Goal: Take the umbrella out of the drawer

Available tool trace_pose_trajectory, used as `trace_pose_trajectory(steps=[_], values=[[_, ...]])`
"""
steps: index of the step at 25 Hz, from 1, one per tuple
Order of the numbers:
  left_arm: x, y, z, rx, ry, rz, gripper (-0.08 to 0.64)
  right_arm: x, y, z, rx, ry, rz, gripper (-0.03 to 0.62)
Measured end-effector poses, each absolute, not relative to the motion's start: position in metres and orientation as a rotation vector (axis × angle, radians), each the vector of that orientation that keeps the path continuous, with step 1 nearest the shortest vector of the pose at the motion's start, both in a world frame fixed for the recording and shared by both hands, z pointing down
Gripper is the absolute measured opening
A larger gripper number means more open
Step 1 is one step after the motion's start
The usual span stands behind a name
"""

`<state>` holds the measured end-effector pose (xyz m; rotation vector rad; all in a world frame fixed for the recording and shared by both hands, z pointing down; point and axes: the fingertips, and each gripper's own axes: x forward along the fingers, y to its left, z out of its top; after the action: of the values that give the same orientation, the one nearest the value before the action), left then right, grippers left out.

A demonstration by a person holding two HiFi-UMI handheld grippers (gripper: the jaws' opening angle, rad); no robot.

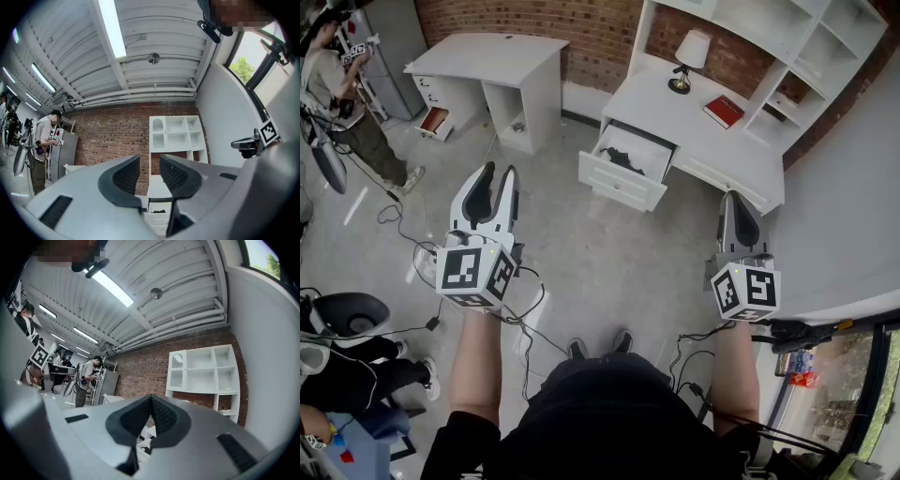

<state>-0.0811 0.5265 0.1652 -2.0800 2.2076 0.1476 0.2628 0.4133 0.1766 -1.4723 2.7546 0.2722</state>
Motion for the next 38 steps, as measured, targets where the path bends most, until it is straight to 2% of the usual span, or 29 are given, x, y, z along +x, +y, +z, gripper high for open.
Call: trace_pose_trajectory(steps=[8, 18, 22, 28, 38], values=[[-0.068, 0.514, 0.171, -2.099, 2.214, 0.128, 0.13, 0.269, 0.4, 0.182, -1.445, 2.767, 0.255, -0.002], [-0.034, 0.481, 0.176, -2.079, 2.295, 0.134, 0.13, 0.325, 0.355, 0.202, -1.403, 2.757, 0.124, 0.002], [-0.01, 0.466, 0.19, -2.083, 2.337, 0.111, 0.13, 0.347, 0.334, 0.211, -1.362, 2.763, 0.078, 0.048], [0.027, 0.447, 0.206, -2.087, 2.362, 0.049, 0.13, 0.373, 0.301, 0.225, -1.304, 2.772, 0.026, 0.054], [0.017, 0.428, 0.215, -2.043, 2.423, 0.016, 0.13, 0.352, 0.263, 0.232, -1.237, 2.813, 0.005, 0.057]])
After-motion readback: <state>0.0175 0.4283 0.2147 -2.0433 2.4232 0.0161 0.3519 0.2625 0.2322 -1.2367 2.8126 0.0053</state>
